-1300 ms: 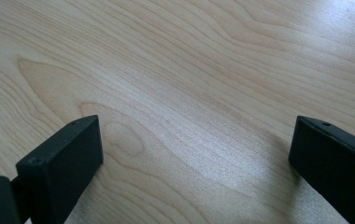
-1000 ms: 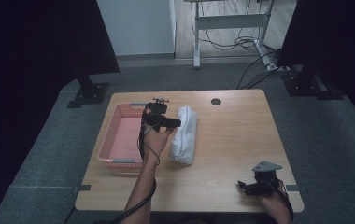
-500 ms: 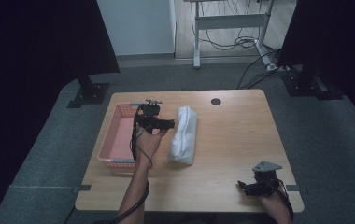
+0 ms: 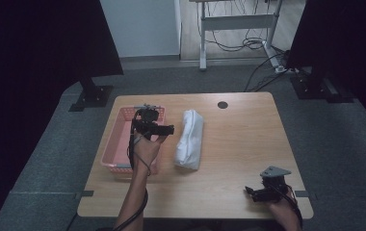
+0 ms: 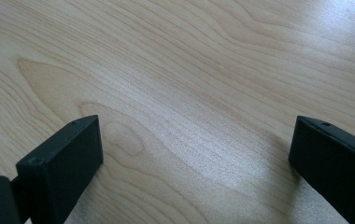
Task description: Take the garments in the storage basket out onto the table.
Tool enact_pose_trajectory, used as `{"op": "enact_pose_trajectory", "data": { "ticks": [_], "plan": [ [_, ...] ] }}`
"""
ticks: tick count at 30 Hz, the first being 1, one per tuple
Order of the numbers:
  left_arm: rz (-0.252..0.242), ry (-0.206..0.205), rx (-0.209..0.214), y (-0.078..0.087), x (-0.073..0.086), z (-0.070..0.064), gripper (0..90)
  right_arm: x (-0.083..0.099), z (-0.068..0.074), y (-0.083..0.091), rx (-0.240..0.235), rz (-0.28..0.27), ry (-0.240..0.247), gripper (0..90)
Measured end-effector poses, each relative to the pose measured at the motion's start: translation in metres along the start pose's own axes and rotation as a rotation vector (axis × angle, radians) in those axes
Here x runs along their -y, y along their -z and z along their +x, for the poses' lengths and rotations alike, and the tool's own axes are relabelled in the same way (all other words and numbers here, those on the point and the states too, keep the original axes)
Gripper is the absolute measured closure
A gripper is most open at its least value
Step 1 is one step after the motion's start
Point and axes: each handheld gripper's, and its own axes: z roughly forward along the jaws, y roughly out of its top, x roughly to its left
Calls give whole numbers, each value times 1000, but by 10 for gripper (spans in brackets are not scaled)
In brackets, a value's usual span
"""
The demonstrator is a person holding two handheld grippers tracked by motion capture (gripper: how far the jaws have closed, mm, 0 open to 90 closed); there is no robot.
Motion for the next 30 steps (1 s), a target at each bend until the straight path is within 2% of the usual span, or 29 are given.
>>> {"op": "enact_pose_trajectory", "data": {
  "ticks": [17,30],
  "plan": [
    [-19,22,2,19,8,13,90,0,0,0,2,0,-1,25],
    [-48,15,3,36,17,22,95,0,0,0,2,-1,-2,25]
  ]
}}
